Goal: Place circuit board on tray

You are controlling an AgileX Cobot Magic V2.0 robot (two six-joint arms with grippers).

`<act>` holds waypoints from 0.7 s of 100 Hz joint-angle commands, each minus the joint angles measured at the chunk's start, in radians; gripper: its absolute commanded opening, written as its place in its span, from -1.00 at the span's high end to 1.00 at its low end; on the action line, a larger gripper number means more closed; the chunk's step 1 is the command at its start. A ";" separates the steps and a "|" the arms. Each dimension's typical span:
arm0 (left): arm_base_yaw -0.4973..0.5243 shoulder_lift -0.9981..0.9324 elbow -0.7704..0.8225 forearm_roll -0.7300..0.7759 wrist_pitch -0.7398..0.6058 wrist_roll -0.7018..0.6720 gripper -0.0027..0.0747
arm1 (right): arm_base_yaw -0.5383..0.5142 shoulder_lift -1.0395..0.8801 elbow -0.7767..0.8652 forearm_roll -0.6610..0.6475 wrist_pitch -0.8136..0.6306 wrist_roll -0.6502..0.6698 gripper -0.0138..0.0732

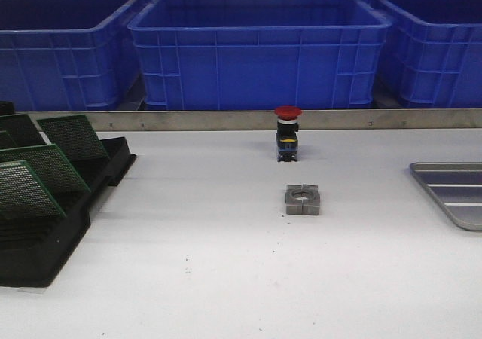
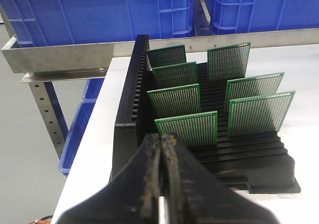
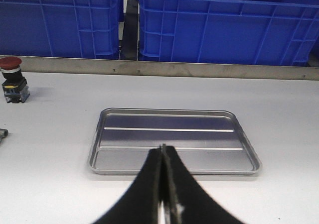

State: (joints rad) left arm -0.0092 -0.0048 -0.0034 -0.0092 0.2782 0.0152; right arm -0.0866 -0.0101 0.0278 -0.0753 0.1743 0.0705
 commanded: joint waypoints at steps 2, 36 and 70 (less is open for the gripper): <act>-0.007 -0.032 0.029 -0.009 -0.076 0.000 0.97 | -0.004 -0.020 0.002 -0.011 -0.069 0.002 0.82; -0.007 -0.032 0.029 0.039 -0.120 0.000 0.97 | -0.004 -0.020 0.002 -0.011 -0.069 0.002 0.82; -0.007 -0.032 0.029 0.039 -0.309 0.000 0.97 | -0.004 -0.020 0.002 -0.011 -0.069 0.002 0.82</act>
State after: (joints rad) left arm -0.0092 -0.0048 -0.0034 0.0267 0.1094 0.0152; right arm -0.0866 -0.0101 0.0278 -0.0753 0.1743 0.0705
